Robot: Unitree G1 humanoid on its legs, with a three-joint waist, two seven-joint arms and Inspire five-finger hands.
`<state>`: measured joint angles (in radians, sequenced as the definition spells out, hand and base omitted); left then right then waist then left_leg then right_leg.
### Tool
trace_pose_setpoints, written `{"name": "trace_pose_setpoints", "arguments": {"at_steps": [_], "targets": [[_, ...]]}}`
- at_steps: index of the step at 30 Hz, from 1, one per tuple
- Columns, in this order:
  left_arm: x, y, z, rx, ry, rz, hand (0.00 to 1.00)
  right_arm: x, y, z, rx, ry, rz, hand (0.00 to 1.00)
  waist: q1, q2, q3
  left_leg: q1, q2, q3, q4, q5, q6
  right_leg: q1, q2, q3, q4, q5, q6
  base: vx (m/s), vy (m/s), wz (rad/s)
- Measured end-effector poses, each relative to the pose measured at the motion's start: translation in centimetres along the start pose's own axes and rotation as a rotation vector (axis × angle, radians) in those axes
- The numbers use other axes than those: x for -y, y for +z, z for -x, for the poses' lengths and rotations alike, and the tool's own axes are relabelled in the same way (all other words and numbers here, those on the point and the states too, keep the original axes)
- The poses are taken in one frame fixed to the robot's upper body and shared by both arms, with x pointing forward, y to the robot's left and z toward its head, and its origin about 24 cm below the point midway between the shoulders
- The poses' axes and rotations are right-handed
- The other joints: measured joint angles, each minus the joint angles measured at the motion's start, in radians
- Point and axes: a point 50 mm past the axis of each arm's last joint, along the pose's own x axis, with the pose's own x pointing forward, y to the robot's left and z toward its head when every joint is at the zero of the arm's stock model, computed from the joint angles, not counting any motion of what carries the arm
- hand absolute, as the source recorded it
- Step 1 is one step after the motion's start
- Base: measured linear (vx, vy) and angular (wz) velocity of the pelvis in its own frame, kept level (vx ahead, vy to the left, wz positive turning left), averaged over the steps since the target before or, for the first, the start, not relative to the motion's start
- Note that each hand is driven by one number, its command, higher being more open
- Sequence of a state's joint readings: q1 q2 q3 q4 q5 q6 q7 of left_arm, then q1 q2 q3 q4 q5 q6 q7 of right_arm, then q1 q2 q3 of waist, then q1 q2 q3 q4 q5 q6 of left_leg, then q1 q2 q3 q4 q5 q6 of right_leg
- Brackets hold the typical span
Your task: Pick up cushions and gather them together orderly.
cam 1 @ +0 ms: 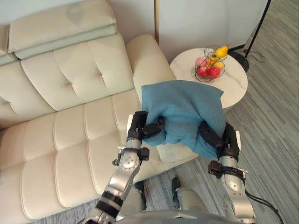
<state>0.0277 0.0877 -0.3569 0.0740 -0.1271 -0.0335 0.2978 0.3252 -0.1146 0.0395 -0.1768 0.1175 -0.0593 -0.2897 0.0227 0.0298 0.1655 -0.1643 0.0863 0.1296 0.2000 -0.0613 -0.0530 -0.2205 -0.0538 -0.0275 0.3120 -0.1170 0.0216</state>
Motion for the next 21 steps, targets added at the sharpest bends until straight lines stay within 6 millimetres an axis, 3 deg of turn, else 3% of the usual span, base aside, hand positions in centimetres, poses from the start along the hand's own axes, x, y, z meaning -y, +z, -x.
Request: {"name": "trace_pose_setpoints", "arguments": {"at_steps": [4, 8, 15, 16, 18, 19, 21], "targets": [[-0.6, -0.8, 2.3, -0.034, 0.029, 0.051, 0.00, 0.0, 0.1, 1.5, -0.001, 0.030, 0.033, 0.00, 0.004, 0.008, -0.067, 0.032, -0.011, -0.010, -0.015, 0.001, 0.001, 0.041, -0.010, -0.018, -0.013, -0.008, 0.004, 0.02, 0.016, 0.14], [-0.7, -1.0, 3.7, -0.044, 0.028, 0.093, 0.00, 0.0, 0.2, 2.7, -0.002, 0.019, 0.041, 0.00, 0.015, 0.007, -0.099, 0.065, -0.016, -0.043, -0.018, 0.000, 0.002, 0.098, -0.017, -0.049, -0.027, -0.013, 0.005, -0.01, 0.001, 0.23], [-0.8, -1.0, 4.3, -0.047, 0.027, 0.114, 0.00, 0.1, 0.5, 3.1, 0.015, 0.016, 0.084, 0.00, 0.029, -0.002, -0.123, 0.003, -0.037, -0.180, 0.054, -0.003, -0.003, 0.129, -0.036, -0.181, 0.011, -0.046, -0.005, -0.07, -0.029, 0.59], [-0.8, -0.9, 4.3, -0.043, 0.026, 0.115, 0.00, 0.1, 0.5, 3.1, 0.018, 0.010, 0.090, 0.00, 0.027, 0.002, -0.127, -0.029, -0.030, -0.188, 0.078, -0.021, -0.002, 0.123, -0.041, -0.220, 0.026, -0.053, -0.010, -0.10, -0.060, 0.90], [-0.7, -0.8, 4.3, -0.039, 0.025, 0.119, 0.00, 0.0, 0.7, 2.9, 0.027, 0.002, 0.089, 0.00, 0.030, 0.002, -0.132, -0.066, 0.034, -0.062, 0.104, -0.026, 0.009, 0.113, -0.063, -0.280, 0.021, -0.051, -0.018, -0.10, -0.059, 0.91], [-0.6, -0.8, 4.3, -0.041, 0.020, 0.132, 0.00, 0.1, 0.8, 2.7, 0.034, -0.006, 0.091, 0.00, 0.030, 0.004, -0.133, -0.083, 0.069, -0.003, 0.155, -0.040, 0.029, 0.110, -0.076, -0.299, 0.027, -0.050, -0.020, -0.07, 0.008, 0.62], [-0.4, -0.8, 4.3, -0.043, 0.019, 0.146, 0.00, 0.1, 1.0, 2.5, 0.045, -0.014, 0.090, 0.00, 0.029, -0.001, -0.130, -0.070, 0.133, 0.058, 0.242, -0.055, 0.049, 0.118, -0.105, -0.323, 0.034, -0.048, -0.018, -0.06, 0.159, 0.50]]}}
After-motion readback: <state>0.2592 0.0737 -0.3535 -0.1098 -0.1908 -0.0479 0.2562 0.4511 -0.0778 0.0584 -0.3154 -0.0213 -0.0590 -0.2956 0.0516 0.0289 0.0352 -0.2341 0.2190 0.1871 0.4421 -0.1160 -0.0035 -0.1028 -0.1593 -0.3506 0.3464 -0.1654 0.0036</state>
